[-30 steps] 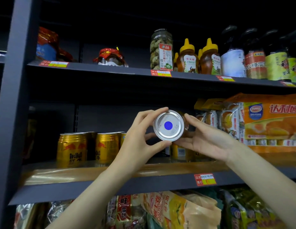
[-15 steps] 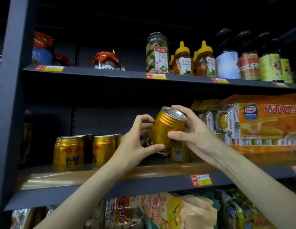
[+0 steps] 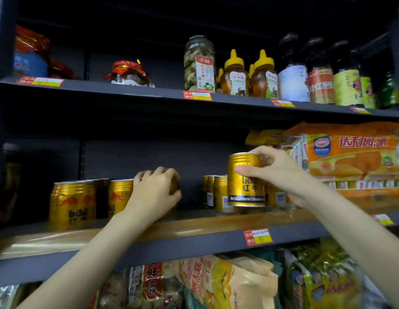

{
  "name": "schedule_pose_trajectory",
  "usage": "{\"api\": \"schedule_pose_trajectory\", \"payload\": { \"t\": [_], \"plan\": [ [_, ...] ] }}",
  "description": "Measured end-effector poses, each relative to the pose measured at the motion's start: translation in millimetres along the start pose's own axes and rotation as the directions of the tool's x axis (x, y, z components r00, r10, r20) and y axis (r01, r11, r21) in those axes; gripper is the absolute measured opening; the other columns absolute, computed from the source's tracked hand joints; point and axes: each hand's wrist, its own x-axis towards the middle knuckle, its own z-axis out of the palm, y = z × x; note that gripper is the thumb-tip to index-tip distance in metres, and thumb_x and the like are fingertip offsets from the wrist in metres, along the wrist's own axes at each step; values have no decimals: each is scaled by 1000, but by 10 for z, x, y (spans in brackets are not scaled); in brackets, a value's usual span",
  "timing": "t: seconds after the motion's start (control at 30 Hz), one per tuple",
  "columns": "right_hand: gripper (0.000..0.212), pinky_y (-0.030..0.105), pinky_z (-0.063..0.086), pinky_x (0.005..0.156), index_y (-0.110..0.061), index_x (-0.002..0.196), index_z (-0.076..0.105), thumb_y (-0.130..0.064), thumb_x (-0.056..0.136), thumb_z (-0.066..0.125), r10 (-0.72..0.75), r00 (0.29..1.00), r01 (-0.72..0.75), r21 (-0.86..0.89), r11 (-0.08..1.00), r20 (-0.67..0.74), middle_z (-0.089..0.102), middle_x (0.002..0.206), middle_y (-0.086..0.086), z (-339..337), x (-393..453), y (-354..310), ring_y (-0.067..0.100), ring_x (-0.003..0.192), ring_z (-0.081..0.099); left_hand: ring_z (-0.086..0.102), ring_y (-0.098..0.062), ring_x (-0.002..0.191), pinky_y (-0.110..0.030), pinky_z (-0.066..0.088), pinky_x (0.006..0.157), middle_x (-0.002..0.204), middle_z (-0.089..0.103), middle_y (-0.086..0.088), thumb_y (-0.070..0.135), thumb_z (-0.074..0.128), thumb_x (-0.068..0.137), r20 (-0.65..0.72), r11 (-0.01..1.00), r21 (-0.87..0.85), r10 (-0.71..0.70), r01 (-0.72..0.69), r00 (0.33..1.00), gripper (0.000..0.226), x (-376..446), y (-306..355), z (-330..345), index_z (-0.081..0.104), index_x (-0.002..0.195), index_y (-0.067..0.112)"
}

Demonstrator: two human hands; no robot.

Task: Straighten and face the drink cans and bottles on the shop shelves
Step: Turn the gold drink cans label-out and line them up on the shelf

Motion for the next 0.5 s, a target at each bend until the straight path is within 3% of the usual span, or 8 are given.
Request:
{"api": "schedule_pose_trajectory", "payload": {
  "t": [0.17, 0.5],
  "plan": [
    [41, 33, 54, 76, -24, 100, 56, -45, 71, 77, -53, 996, 31, -266, 963, -77, 60, 102, -2, 211, 109, 27, 16, 93, 60, 36, -28, 125, -41, 24, 108, 135, 41, -3, 39, 48, 91, 46, 997, 79, -20, 16, 999, 41, -11, 88, 38, 44, 130, 24],
    [44, 28, 43, 72, -21, 102, 51, -46, 75, 74, -120, 988, 66, -436, 898, -99, 55, 101, -2, 466, 295, 82, 15, 91, 54, 35, -29, 125, -42, 26, 107, 136, 40, -5, 39, 49, 91, 49, 994, 105, -37, 32, 998, 42, -10, 109, 35, 47, 130, 23]
  ]
}}
